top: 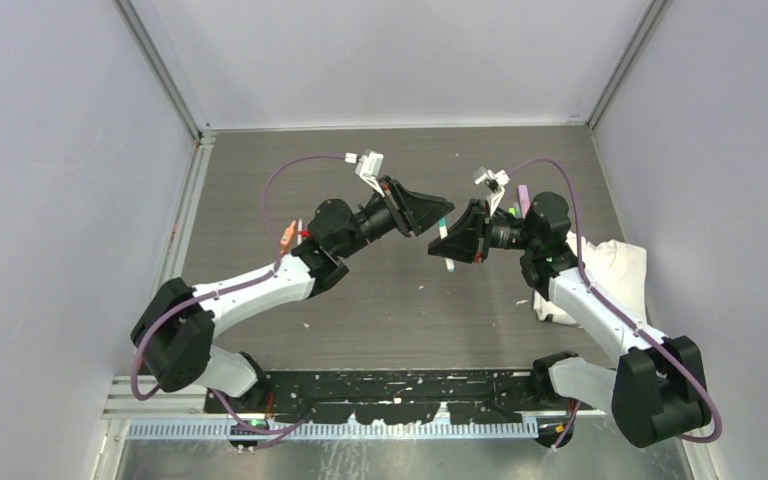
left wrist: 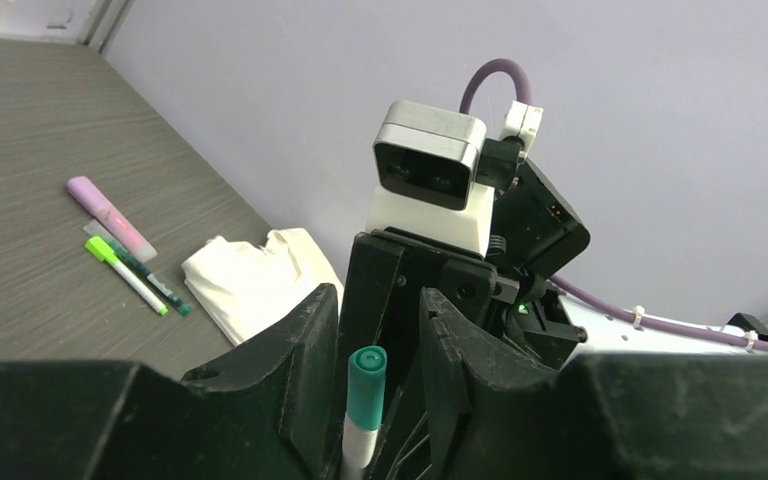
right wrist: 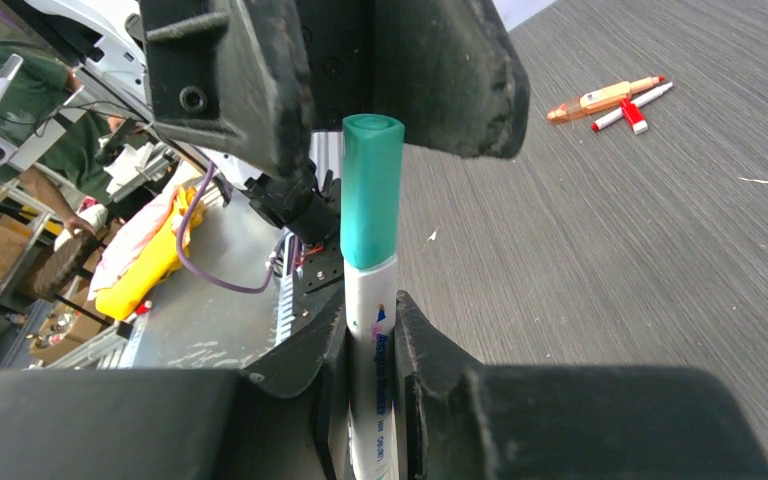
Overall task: Insert the pens into the pen caps
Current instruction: Press the pen cap onto the pen.
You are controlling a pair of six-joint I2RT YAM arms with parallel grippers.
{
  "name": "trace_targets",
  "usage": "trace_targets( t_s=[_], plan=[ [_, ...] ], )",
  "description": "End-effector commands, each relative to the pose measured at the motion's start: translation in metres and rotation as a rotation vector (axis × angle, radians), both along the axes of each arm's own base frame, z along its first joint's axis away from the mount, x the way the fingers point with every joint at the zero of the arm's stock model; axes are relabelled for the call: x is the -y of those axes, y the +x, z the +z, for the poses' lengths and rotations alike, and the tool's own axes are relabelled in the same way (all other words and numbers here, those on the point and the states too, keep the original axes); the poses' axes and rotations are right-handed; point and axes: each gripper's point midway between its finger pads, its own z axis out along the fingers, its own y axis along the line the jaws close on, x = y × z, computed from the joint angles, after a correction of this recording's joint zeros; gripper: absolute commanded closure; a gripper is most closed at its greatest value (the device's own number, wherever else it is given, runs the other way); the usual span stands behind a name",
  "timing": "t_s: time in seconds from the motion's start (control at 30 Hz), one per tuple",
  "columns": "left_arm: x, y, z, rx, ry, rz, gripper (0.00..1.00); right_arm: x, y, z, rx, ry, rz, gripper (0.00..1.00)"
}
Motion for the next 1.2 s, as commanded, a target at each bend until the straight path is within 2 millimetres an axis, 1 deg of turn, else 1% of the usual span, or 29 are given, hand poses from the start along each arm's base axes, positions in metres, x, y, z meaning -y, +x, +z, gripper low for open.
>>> trace_targets(
  t_s=[0.0,0.17,0.23,0.33,0.4,0.47,0.5,0.53,0.67,0.83,1.0,1.1,1.17],
  plan=[
    [0.001,-0.002,0.029,0.059,-0.063,-0.025,0.64,-0.001,0.001,0.023,0.091,0.022,-0.001,0.99],
    [0.003,-0.003,0.028,0.055,-0.065,-0.035,0.66,-0.001,0.002,0.023,0.087,0.021,-0.003,0.99],
    [0.003,-0.003,0.029,0.058,-0.067,-0.038,0.68,-0.001,0.002,0.022,0.085,0.020,-0.006,0.99],
    [0.004,-0.004,0.029,0.058,-0.069,-0.044,0.75,-0.001,0.002,0.022,0.084,0.019,-0.007,0.99],
    [0.004,-0.005,0.029,0.061,-0.069,-0.051,0.82,-0.001,0.003,0.022,0.083,0.019,-0.008,0.99],
    [0.005,-0.006,0.029,0.062,-0.069,-0.061,0.90,-0.001,0.003,0.022,0.082,0.018,-0.009,0.99],
    [0.006,-0.007,0.029,0.065,-0.068,-0.068,0.96,-0.001,0.003,0.022,0.082,0.018,-0.009,0.99],
    [0.006,-0.008,0.029,0.065,-0.066,-0.074,0.99,-0.001,0.003,0.022,0.081,0.017,-0.009,0.99],
    [0.008,-0.013,0.025,0.061,-0.055,-0.105,0.99,-0.001,0.002,0.024,0.091,0.015,-0.010,0.99],
    [0.008,-0.029,0.007,0.067,-0.021,-0.174,0.99,-0.001,0.000,0.027,0.104,0.015,0.007,0.99],
    [0.012,-0.055,-0.018,0.064,-0.011,-0.287,0.99,0.001,-0.005,0.038,0.138,0.041,0.021,0.99],
    [0.017,-0.073,-0.040,0.022,0.005,-0.356,0.99,0.004,-0.003,0.046,0.168,0.078,0.004,0.99],
    [0.019,-0.086,-0.058,-0.010,0.013,-0.385,0.99,0.007,0.002,0.045,0.162,0.073,-0.019,0.99]
  ],
)
